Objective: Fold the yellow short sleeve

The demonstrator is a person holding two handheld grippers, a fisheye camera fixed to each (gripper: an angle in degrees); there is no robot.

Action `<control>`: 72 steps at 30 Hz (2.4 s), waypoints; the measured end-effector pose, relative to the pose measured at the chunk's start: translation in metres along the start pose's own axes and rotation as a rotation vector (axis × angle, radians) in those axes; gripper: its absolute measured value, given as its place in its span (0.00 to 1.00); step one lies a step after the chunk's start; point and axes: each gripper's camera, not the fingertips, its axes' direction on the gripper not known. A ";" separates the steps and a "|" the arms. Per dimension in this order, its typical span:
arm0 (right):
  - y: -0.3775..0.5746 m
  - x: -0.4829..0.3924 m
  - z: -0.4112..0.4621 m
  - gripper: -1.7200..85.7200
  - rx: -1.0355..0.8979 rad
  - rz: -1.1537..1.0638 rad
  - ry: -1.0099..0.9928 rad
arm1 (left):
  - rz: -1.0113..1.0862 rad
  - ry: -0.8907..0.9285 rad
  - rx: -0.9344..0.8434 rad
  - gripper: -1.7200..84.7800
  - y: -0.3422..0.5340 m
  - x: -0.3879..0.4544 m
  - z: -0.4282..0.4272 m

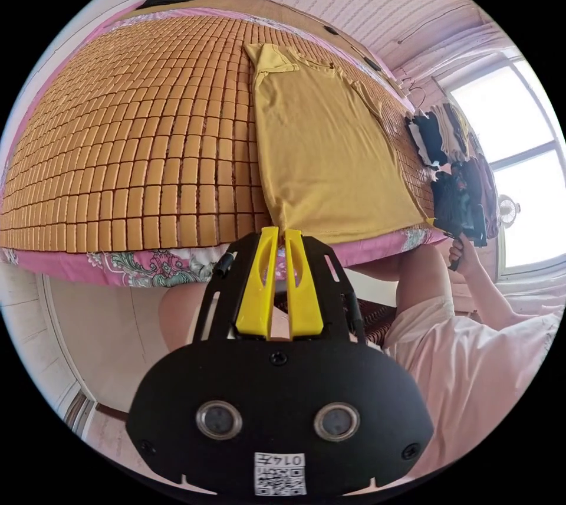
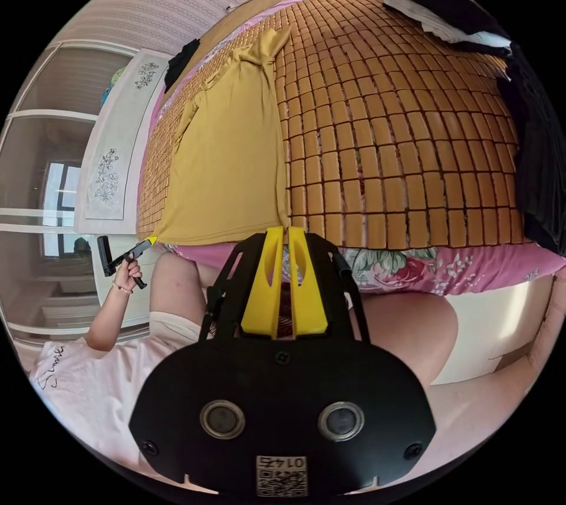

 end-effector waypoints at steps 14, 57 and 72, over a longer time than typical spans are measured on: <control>0.050 -0.011 0.007 0.02 -0.095 -0.039 0.158 | -0.039 -0.073 -0.031 0.06 0.035 -0.042 0.026; -0.219 -0.044 0.035 0.03 0.398 0.006 0.240 | 0.608 0.206 0.026 0.07 -0.343 0.129 0.264; -0.167 0.083 0.039 0.09 0.260 0.275 0.173 | 0.904 0.129 -0.219 0.08 -0.421 0.373 0.442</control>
